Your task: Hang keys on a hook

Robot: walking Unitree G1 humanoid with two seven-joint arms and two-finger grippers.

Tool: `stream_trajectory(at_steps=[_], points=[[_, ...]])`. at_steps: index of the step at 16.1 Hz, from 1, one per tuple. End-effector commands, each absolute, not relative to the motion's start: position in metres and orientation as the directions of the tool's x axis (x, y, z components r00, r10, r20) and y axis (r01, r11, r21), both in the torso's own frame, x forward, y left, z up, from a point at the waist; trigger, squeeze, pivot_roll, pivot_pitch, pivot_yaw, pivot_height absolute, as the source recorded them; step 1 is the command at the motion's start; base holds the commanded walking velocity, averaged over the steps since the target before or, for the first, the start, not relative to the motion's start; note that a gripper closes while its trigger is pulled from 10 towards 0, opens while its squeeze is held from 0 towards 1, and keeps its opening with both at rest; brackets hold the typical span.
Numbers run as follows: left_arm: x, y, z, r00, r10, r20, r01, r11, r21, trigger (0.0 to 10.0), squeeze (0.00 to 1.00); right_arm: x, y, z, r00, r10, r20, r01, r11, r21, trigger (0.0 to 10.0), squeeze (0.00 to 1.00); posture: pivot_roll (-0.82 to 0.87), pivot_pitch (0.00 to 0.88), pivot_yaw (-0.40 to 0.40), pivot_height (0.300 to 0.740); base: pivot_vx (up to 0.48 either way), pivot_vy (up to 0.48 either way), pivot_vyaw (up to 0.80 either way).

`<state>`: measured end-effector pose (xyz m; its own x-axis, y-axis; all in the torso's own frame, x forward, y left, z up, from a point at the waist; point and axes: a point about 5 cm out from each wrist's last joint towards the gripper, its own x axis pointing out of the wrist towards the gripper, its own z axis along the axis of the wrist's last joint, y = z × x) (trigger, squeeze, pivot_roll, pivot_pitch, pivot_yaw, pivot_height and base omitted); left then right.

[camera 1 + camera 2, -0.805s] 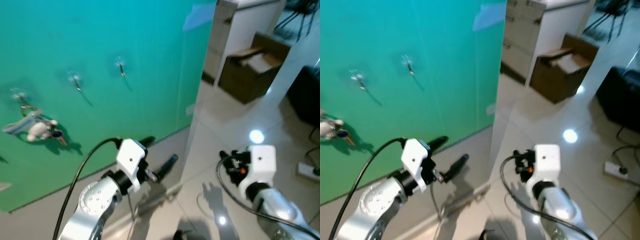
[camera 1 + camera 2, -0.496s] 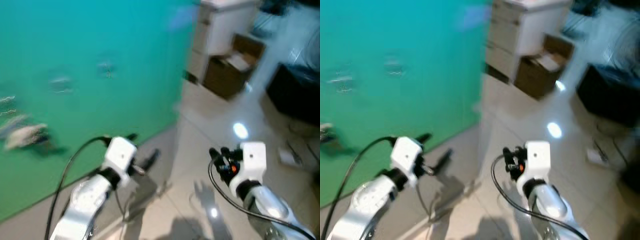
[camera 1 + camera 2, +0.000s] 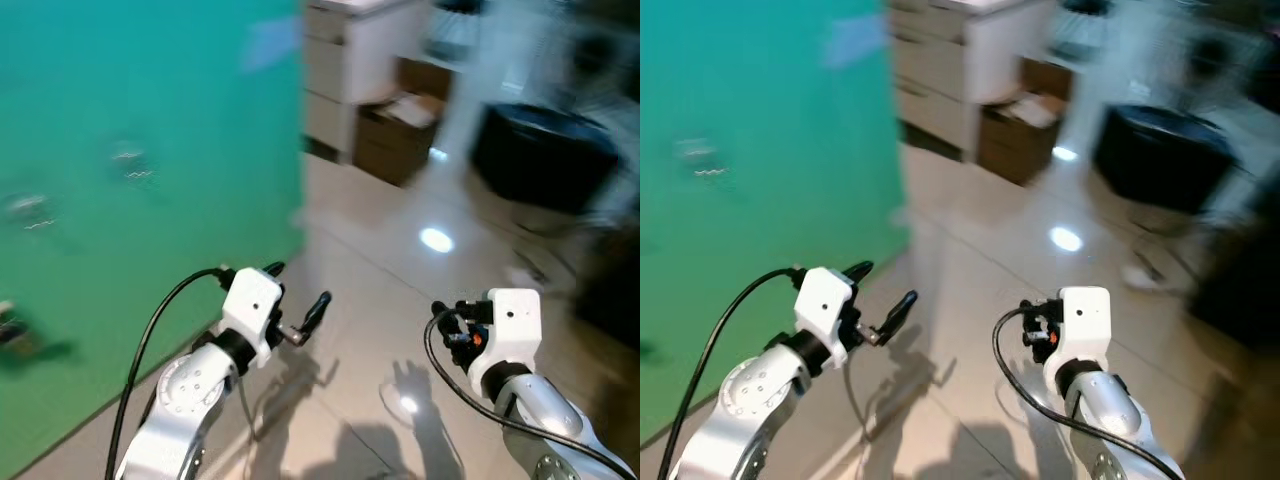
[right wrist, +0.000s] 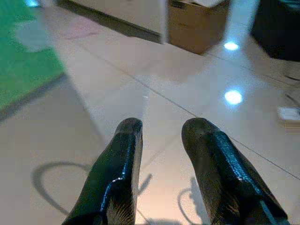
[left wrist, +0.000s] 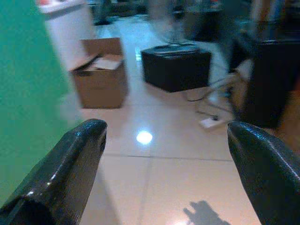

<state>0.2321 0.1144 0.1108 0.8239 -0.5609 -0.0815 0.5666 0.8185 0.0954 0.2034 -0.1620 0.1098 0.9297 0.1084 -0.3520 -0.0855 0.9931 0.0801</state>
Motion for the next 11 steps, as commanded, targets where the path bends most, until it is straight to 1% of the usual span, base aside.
stream_trajectory(at_steps=[1, 2, 5, 6, 11], points=[[0.2328, 0.1171, 0.1085, 0.828, -0.553, -0.092, 0.560, 0.822, 0.102, 10.0, 0.00, 0.2041, -0.1613, 0.1105, 0.929, 0.108, -0.354, -0.090, 0.994, 0.068, 10.0, 0.00, -0.07, 0.000, 0.039, 0.740, -0.274, 0.000, -0.80], [0.2330, 0.1172, 0.1085, 0.828, -0.553, -0.092, 0.560, 0.822, 0.102, 10.0, 0.00, 0.2041, -0.1616, 0.1105, 0.929, 0.106, -0.355, -0.088, 0.994, 0.066, 10.0, 0.00, -0.07, 0.000, 0.039, 0.740, -0.274, 0.000, -0.80], [0.2330, 0.1170, 0.1083, 0.828, -0.554, -0.091, 0.561, 0.821, 0.102, 10.0, 0.00, 0.2049, -0.1635, 0.1110, 0.930, 0.095, -0.354, -0.080, 0.995, 0.058, 10.0, 0.00, -0.07, 0.000, 0.036, 0.740, -0.273, 0.000, 0.00], [0.2330, 0.1168, 0.1084, 0.827, -0.554, -0.090, 0.561, 0.821, 0.102, 10.0, 0.00, 0.2049, -0.1632, 0.1110, 0.930, 0.096, -0.354, -0.082, 0.995, 0.056, 10.0, 0.00, -0.07, 0.000, 0.036, 0.740, -0.274, 0.000, -0.80], [0.2333, 0.1164, 0.1089, 0.828, -0.554, -0.086, 0.561, 0.821, 0.104, 10.0, 0.00, 0.2055, -0.1632, 0.1113, 0.930, 0.096, -0.354, -0.082, 0.995, 0.055, 10.0, 0.00, -0.07, 0.000, 0.035, 0.740, -0.273, 0.000, 0.00]])
